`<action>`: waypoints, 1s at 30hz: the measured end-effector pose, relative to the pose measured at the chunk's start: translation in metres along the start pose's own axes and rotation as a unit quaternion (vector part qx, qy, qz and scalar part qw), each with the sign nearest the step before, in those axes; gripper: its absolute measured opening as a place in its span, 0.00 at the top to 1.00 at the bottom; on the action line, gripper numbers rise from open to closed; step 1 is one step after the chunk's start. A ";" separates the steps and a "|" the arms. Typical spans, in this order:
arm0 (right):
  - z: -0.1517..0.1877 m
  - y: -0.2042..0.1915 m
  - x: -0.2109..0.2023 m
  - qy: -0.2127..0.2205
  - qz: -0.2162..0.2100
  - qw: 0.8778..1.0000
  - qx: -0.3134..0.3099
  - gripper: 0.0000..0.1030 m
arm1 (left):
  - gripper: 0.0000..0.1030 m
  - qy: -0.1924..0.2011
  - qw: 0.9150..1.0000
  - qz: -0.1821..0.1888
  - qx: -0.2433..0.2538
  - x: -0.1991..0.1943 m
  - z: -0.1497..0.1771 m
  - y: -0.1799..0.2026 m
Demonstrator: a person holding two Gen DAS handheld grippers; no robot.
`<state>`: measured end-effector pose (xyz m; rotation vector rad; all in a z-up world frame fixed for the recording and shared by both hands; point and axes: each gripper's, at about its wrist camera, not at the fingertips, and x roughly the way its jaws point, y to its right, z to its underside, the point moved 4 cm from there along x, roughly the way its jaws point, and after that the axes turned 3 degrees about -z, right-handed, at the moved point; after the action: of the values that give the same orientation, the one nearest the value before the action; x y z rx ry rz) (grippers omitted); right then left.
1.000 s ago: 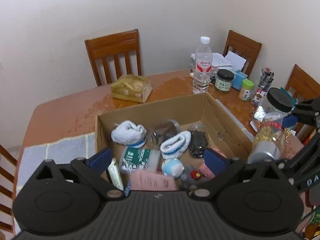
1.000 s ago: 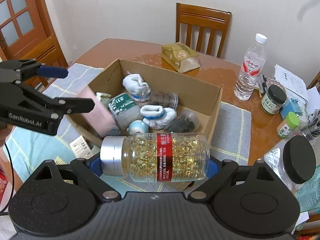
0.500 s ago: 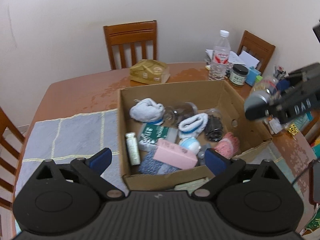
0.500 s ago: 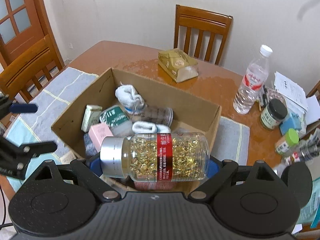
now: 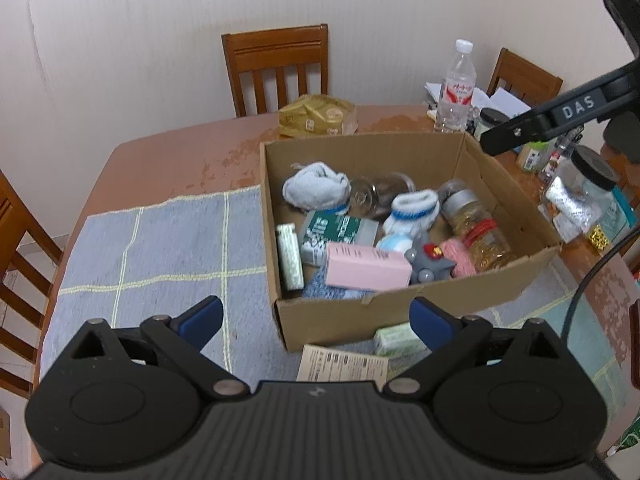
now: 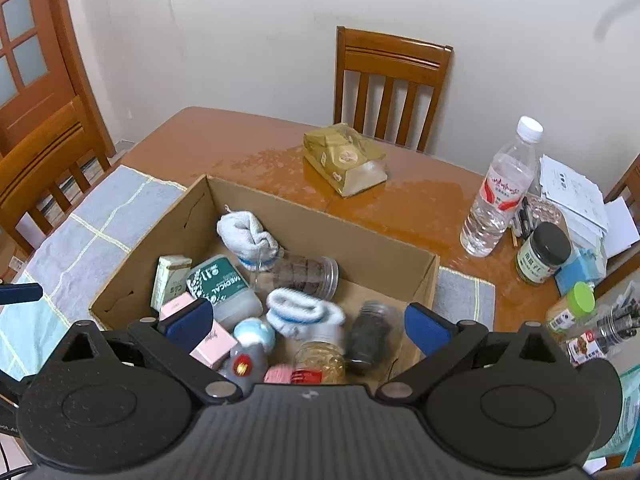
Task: Organize objects
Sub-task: 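Carry the pink box and capsule bottle into the box and open both tools, then grasp the white medicine box with the left tool while the right tool grasps the green C&S tissue pack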
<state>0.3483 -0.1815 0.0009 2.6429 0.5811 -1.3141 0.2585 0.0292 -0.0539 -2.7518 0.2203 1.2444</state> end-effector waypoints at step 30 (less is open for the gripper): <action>0.105 -0.060 0.008 -0.021 0.041 0.989 0.137 0.00 | 0.03 -0.013 1.000 -0.013 -0.022 0.005 0.046 -0.055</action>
<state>0.2514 -0.1541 -0.0662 2.8075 0.2990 -1.5190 0.2374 0.0903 -0.0856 -2.7636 0.1557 1.2925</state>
